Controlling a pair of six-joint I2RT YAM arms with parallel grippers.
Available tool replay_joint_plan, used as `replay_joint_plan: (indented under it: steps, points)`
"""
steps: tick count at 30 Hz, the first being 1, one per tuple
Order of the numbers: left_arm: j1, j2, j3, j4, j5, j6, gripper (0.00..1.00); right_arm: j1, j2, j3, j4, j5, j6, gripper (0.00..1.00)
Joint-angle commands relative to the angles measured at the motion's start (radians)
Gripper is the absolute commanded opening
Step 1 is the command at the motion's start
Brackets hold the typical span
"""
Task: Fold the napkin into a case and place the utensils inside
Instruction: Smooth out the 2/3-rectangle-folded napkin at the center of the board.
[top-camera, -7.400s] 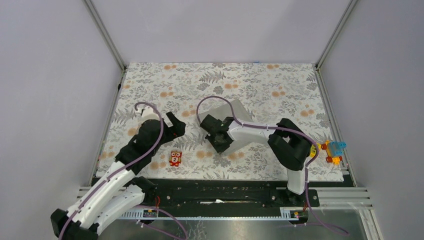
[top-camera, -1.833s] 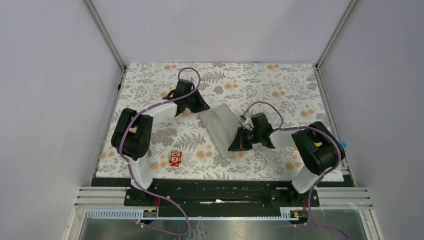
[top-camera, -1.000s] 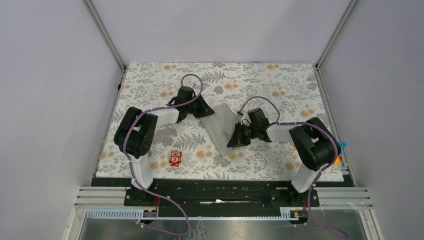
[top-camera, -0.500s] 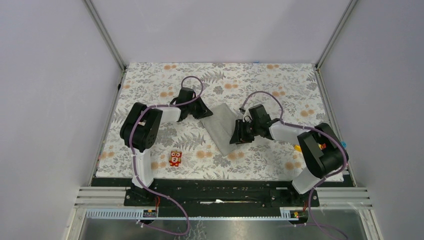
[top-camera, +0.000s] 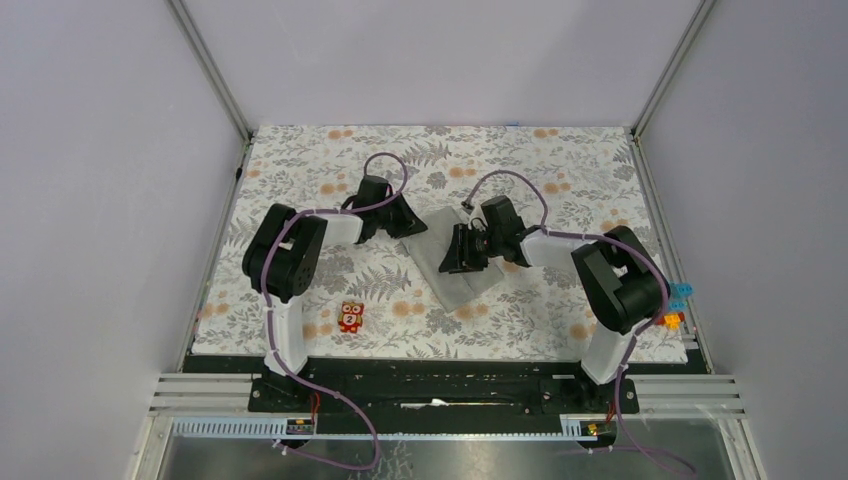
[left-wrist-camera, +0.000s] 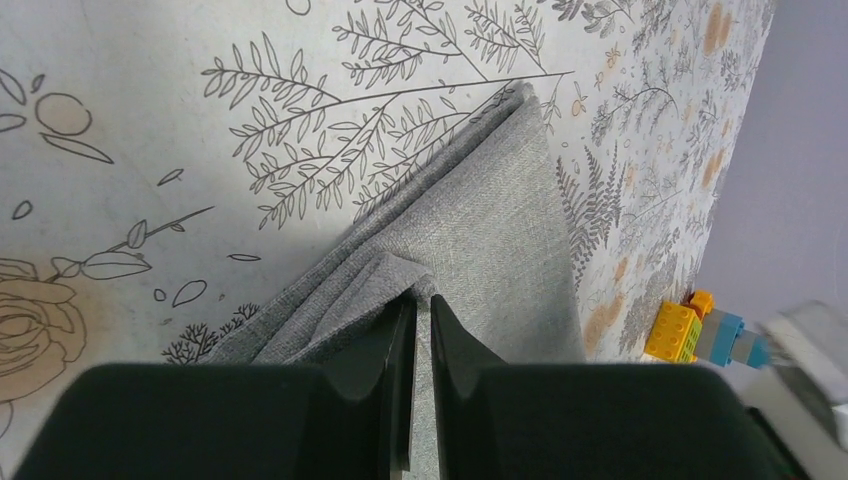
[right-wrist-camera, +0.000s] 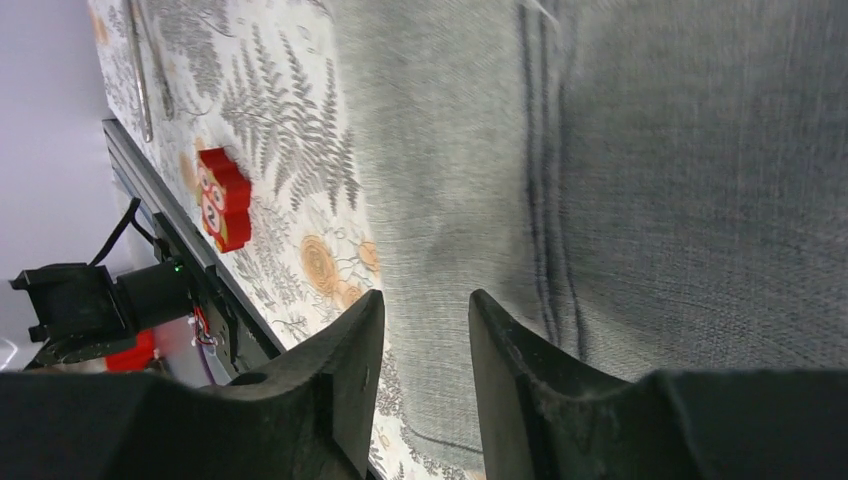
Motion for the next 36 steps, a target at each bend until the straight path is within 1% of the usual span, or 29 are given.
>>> replay_joint_plan:
  steps: [1,3,7,9,12,14,16,19,24,29,33,36]
  points:
    - [0.005,-0.014,0.044,0.038,0.04,0.035,0.17,0.011,0.052,-0.033,0.107,-0.027,0.068,0.4]
    - [0.009,-0.06,0.054,0.031,0.08,0.039,0.22,0.009,0.076,-0.033,0.103,-0.016,0.057,0.38]
    - [0.024,-0.153,0.075,0.04,0.162,0.029,0.37,0.009,0.092,-0.025,0.093,0.003,0.052,0.37]
    - [0.038,-0.19,0.064,0.046,0.177,0.014,0.38,0.009,0.076,-0.013,0.068,0.016,0.049,0.37]
    - [0.067,-0.202,0.001,0.101,0.194,-0.019,0.29,0.01,0.029,0.01,0.034,0.032,0.041,0.37]
    - [0.083,-0.168,-0.027,0.154,0.225,-0.051,0.22,0.011,0.006,0.035,0.028,0.017,0.039,0.41]
    - [0.091,-0.118,-0.052,0.256,0.284,-0.104,0.18,0.014,0.013,0.07,0.028,-0.022,0.044,0.45]
    - [0.093,-0.041,-0.057,0.319,0.312,-0.131,0.14,0.021,0.055,0.129,0.052,-0.086,0.068,0.5]
    - [0.1,0.032,-0.038,0.299,0.304,-0.107,0.13,0.041,0.156,0.206,0.213,-0.216,0.137,0.59]
    - [0.123,0.074,-0.026,0.203,0.268,-0.093,0.11,0.064,0.29,0.343,0.243,-0.292,0.14,0.63]
    - [0.138,0.077,-0.055,0.2,0.256,-0.1,0.1,0.069,0.393,0.436,0.232,-0.319,0.153,0.64]
    - [0.14,0.073,-0.067,0.201,0.245,-0.101,0.1,0.07,0.445,0.47,0.216,-0.322,0.154,0.63]
